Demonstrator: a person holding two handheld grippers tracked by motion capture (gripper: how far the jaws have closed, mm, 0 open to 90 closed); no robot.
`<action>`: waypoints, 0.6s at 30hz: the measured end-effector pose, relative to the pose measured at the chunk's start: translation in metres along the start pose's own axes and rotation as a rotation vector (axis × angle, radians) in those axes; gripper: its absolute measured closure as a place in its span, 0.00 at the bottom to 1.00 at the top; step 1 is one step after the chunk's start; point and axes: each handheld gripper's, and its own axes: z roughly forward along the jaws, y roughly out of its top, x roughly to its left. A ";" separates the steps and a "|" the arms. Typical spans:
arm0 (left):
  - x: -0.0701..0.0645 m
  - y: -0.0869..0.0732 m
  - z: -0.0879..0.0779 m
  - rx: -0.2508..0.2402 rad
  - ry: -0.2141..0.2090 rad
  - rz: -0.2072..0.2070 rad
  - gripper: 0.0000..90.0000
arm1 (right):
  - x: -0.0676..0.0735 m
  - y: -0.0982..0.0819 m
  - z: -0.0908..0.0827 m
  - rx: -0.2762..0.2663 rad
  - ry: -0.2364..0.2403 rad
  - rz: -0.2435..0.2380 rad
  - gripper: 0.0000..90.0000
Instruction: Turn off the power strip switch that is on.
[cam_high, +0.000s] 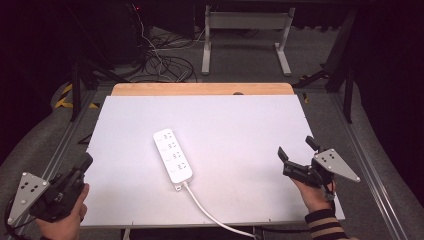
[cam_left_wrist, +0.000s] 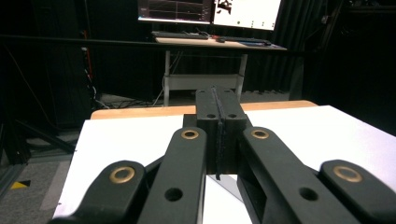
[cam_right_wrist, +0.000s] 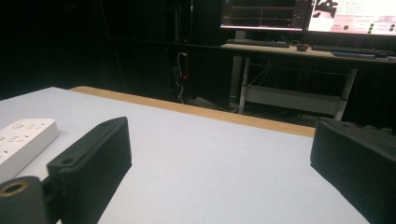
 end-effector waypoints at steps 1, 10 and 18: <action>0.000 0.000 0.001 0.003 -0.001 0.002 1.00 | 0.000 0.000 0.000 0.002 -0.003 -0.002 0.06; -0.001 0.003 0.007 0.013 -0.018 0.012 1.00 | -0.002 0.000 -0.004 0.003 -0.006 -0.001 0.07; -0.021 -0.001 0.038 0.082 -0.090 0.077 1.00 | -0.007 -0.002 -0.014 0.002 -0.028 0.002 0.07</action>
